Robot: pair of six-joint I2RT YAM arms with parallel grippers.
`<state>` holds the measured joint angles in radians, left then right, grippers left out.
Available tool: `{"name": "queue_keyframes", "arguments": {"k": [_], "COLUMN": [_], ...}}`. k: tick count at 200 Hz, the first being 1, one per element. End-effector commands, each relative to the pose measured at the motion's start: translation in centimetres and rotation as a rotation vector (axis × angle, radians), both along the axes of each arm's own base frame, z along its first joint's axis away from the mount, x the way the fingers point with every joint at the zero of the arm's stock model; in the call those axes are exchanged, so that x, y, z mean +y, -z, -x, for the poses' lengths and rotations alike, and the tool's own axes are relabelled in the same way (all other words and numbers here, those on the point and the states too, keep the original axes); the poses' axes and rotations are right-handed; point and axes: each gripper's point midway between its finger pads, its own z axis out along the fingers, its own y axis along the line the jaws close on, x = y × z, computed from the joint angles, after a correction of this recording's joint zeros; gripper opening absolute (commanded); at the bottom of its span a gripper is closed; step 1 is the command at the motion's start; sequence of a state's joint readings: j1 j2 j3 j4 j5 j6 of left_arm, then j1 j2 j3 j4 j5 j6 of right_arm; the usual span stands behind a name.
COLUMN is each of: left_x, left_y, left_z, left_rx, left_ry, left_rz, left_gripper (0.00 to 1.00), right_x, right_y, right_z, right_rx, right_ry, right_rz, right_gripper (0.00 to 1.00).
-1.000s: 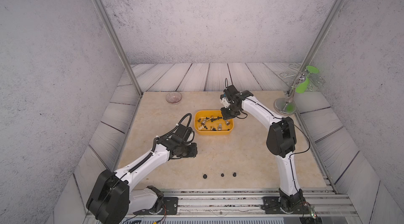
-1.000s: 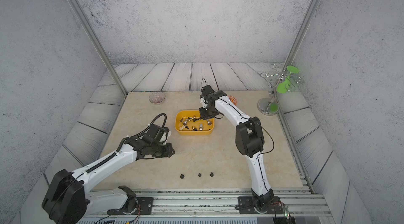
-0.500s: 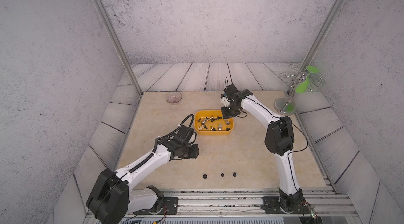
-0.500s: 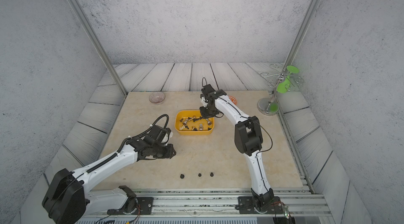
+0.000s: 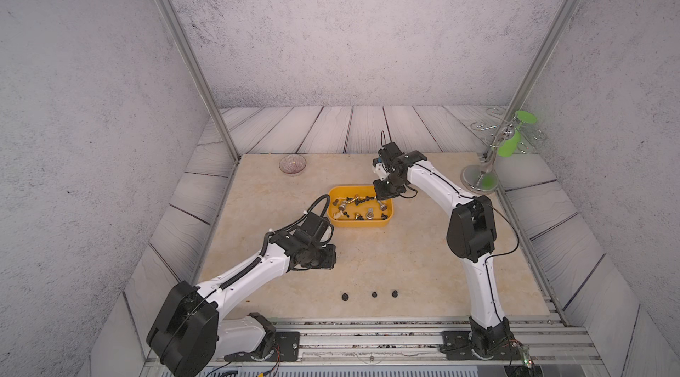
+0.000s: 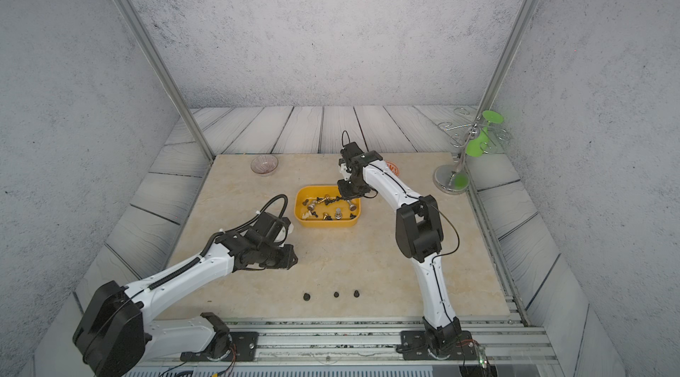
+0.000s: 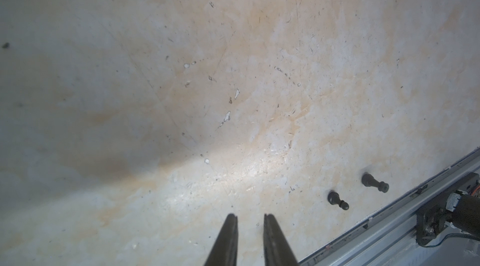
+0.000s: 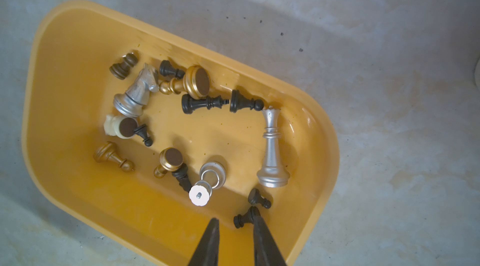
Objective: Put the chess pieces into the storage box
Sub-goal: Place the chess piece in the storage box, then pick up the chess piece at the center of the board.
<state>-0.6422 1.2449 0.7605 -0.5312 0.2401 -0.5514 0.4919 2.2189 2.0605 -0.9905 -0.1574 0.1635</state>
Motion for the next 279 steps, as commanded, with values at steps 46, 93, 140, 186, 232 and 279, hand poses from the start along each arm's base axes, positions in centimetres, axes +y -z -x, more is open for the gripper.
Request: {"name": "queue_keyframes", "arguments": {"k": [46,93,140,186,232,279], "left_x": [0.0,-0.2,-0.7,-0.8,-1.4,-2.2], "left_y": [-0.1,-0.1,0.4,0.4,0.5,0.8], "left_z": [0.9,2.0,3.3,3.6,4.2,5.0], "left_rx": [0.009,0.019,0.038,0.020,0.020,0.023], "left_ry": [0.020,0.068,0.113,0.127,0.166,0.209], "left_rz": [-0.044,-0.074,-0.108,-0.136,-0.146,-0.167], "left_gripper": [0.23,0.23,0.23,0.23,0.23,0.23], "right_x": [-1.5,-3.0,-5.0,-6.7,-8.3,-8.9], "right_y": [-5.0,-4.4,-3.5,-2.3,-0.5,0.9], "right_z": [3.0,6.2,9.8,13.0,15.5,16.8], "right_rx": [-0.064,-0.051,-0.029,0.000,0.023,0.043], "right_ry": [0.008,0.021,0.045,0.084,0.127,0.160], "right_rz": [-0.059,-0.075,-0.064,-0.065,-0.050,-0.056], "right_gripper": [0.26,0.26,0.26,0.27,0.27,0.27]}}
